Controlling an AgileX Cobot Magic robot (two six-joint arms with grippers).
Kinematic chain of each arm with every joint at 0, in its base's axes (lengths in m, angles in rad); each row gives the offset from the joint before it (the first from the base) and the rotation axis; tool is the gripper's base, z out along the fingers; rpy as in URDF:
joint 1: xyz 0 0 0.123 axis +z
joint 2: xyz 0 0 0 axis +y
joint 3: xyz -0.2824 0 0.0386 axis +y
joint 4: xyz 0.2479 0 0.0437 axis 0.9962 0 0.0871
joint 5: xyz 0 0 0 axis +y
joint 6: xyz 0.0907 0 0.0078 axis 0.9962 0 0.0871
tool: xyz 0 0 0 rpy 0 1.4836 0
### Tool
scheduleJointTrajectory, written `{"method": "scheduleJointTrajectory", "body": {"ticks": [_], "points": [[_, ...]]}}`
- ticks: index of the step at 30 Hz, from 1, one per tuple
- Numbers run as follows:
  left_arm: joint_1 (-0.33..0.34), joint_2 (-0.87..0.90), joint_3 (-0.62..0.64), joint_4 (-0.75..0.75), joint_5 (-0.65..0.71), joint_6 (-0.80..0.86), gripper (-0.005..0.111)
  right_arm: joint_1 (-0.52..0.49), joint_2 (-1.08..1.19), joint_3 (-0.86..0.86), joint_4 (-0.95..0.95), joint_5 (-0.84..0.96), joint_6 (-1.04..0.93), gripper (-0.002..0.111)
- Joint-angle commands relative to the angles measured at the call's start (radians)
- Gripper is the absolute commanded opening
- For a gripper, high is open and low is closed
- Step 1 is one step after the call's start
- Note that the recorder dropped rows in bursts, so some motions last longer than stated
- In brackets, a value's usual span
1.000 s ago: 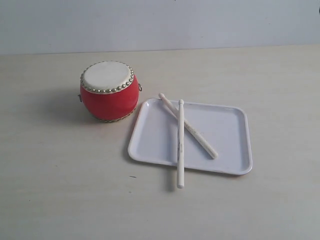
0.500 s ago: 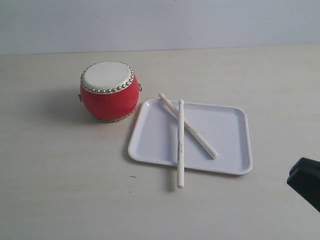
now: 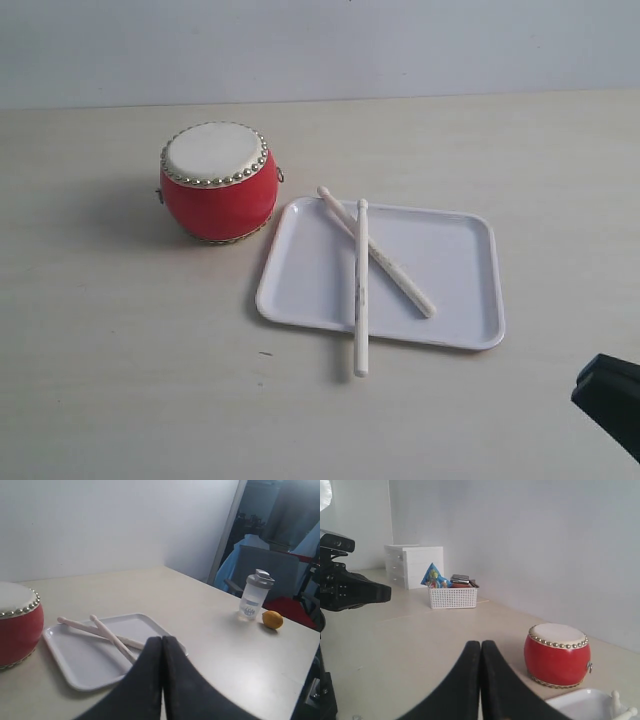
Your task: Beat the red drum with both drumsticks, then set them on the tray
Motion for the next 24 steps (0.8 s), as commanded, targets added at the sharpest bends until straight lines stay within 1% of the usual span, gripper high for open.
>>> {"method": "scheduleJointTrajectory", "body": {"ticks": [1, 22, 24], "points": [[-0.007, -0.006, 0.002, -0.008, 0.010, -0.001, 0.000, -0.002, -0.002, 0.005, -0.024, -0.001, 0.038, 0.000], [-0.007, -0.006, 0.002, -0.008, 0.010, 0.004, 0.000, -0.002, -0.002, 0.005, -0.024, -0.001, 0.036, 0.000], [-0.007, -0.006, 0.002, 0.019, 0.010, 0.004, 0.000, -0.002, -0.002, 0.005, -0.024, -0.001, 0.036, 0.000]]}}
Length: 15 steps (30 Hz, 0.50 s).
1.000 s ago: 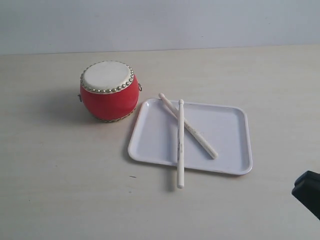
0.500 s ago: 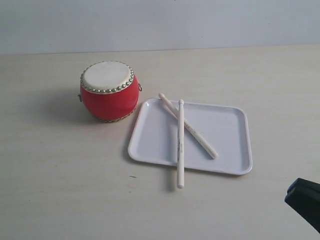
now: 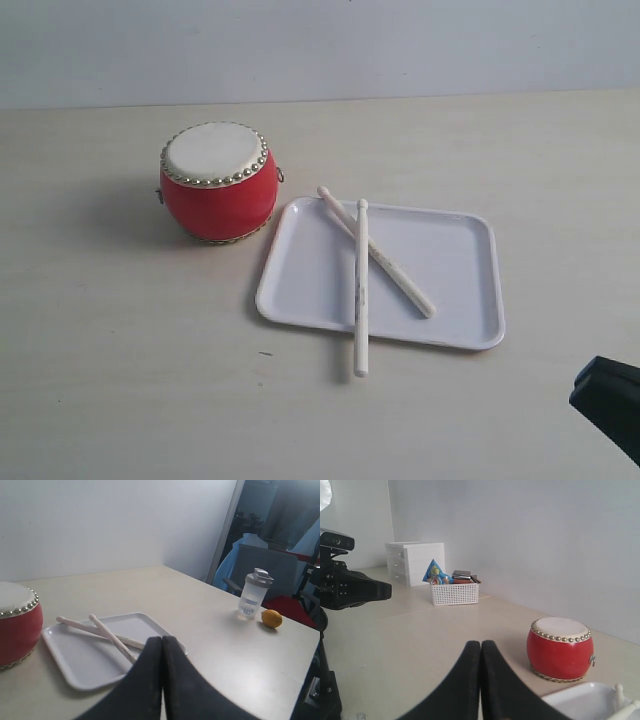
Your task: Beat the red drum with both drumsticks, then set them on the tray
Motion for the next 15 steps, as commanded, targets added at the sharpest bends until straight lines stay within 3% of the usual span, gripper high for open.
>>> {"method": "scheduleJointTrajectory", "body": {"ticks": [1, 3, 5, 6, 7, 8, 10, 15], "points": [[-0.007, -0.006, 0.002, 0.020, 0.008, -0.002, 0.000, -0.002, -0.002, 0.005, -0.007, -0.001, -0.001, 0.000], [-0.007, -0.006, 0.002, 0.140, -0.010, -0.123, 0.000, -0.002, -0.002, 0.005, -0.007, -0.001, -0.001, 0.000], [-0.007, -0.006, -0.013, 0.431, -0.023, -0.458, 0.000, -0.002, -0.002, 0.005, -0.007, -0.001, -0.001, 0.000], [-0.007, -0.006, -0.033, 0.721, -0.023, -0.766, 0.000, -0.002, -0.002, 0.005, -0.007, -0.001, -0.001, 0.000], [-0.007, -0.006, -0.036, 0.880, -0.026, -0.924, 0.000, -0.002, -0.002, 0.005, -0.007, -0.001, -0.001, 0.000], [-0.007, -0.006, -0.032, 1.135, -0.038, -1.175, 0.000, -0.002, -0.002, 0.005, -0.007, -0.001, -0.001, 0.000], [-0.007, -0.006, -0.011, 1.319, -0.069, -1.307, 0.000, -0.002, -0.002, 0.005, -0.007, 0.001, -0.001, 0.000], [-0.007, -0.006, -0.009, 1.345, -0.102, -1.223, 0.000, -0.002, -0.002, 0.005, -0.007, 0.001, -0.001, 0.000]]}}
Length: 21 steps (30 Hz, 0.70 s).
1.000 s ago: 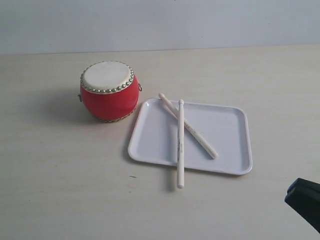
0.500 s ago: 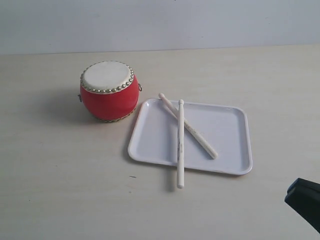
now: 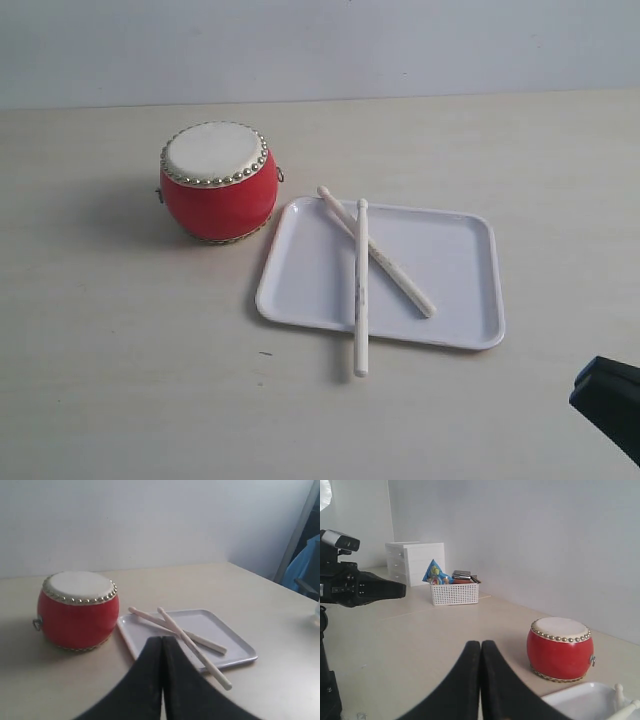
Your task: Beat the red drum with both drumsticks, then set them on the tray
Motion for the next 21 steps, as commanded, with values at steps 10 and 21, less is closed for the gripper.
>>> {"method": "scheduleJointTrajectory", "body": {"ticks": [10, 21], "points": [[0.012, -0.006, 0.014, 0.055, 0.004, 0.043, 0.000, -0.002, -0.002, 0.005, -0.007, 0.001, -0.001, 0.000], [0.110, -0.006, 0.014, 0.044, 0.104, 0.042, 0.000, -0.002, -0.002, 0.005, -0.007, -0.002, -0.001, 0.000]]}}
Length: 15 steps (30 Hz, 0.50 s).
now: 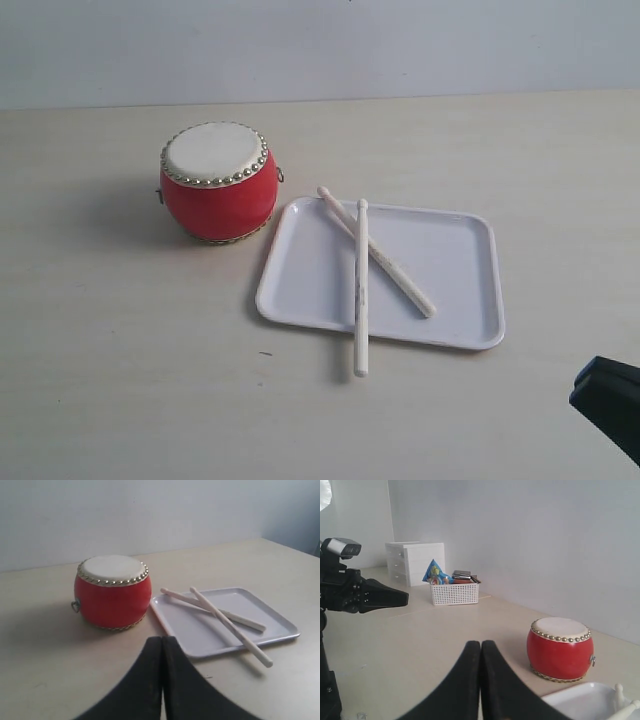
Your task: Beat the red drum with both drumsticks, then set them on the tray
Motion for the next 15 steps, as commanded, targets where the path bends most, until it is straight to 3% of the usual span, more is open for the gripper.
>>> {"method": "scheduleJointTrajectory", "body": {"ticks": [1, 6, 15], "points": [[0.048, -0.006, 0.003, -0.029, 0.029, 0.035, 0.000, -0.002, -0.002, 0.005, -0.007, -0.002, -0.001, 0.000], [0.097, -0.006, 0.003, -0.177, 0.029, 0.248, 0.000, -0.002, -0.002, 0.005, -0.007, -0.002, -0.001, 0.000], [0.106, -0.006, 0.003, -0.186, 0.055, 0.262, 0.000, -0.002, -0.002, 0.005, -0.007, -0.002, -0.001, 0.000]]}}
